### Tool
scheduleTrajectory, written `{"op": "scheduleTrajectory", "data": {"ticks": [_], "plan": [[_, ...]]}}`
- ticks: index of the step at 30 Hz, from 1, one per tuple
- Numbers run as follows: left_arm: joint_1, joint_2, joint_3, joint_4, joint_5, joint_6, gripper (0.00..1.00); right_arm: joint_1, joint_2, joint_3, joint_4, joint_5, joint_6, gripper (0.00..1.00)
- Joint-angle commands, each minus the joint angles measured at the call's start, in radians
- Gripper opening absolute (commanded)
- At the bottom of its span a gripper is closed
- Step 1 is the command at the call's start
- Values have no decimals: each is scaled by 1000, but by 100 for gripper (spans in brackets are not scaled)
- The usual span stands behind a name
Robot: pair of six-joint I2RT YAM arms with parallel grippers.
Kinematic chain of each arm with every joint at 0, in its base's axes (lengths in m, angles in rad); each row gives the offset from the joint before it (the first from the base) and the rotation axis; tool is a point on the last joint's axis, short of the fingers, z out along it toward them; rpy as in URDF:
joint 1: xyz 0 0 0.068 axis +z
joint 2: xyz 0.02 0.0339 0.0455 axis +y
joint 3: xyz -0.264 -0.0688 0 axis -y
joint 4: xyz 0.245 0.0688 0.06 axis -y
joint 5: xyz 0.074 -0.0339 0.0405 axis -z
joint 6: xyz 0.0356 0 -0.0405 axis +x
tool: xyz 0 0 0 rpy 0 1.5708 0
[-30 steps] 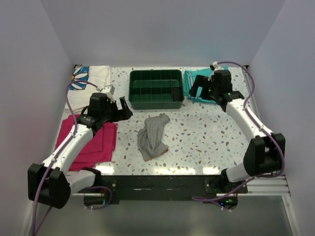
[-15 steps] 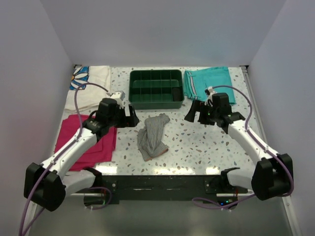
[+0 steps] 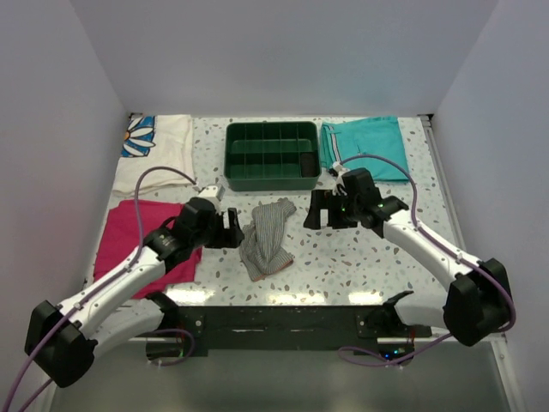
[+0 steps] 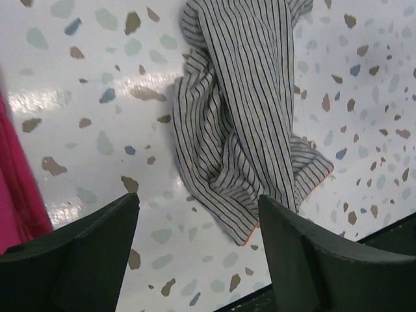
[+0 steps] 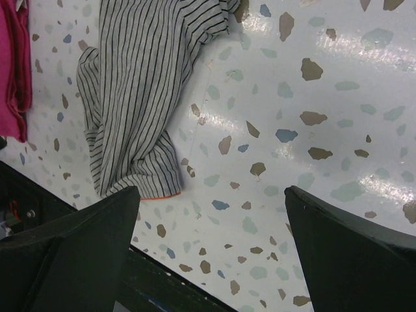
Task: Roll the underwear
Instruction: Flatten out the underwear at the center of the board.
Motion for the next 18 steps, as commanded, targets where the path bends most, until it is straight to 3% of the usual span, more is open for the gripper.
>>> {"op": "scheduleTrajectory", "data": {"ticks": [1, 2, 7, 18], "plan": [[-95, -18, -53, 10, 13, -84, 74, 38, 47, 51, 3, 17, 25, 99], [-111, -15, -59, 22, 10, -101, 68, 49, 54, 54, 7, 17, 30, 99], [-185, 65, -51, 90, 14, -130, 64, 74, 81, 57, 26, 18, 56, 99], [-203, 205, -18, 176, -23, -126, 51, 87, 106, 79, 7, 27, 51, 99]]}}
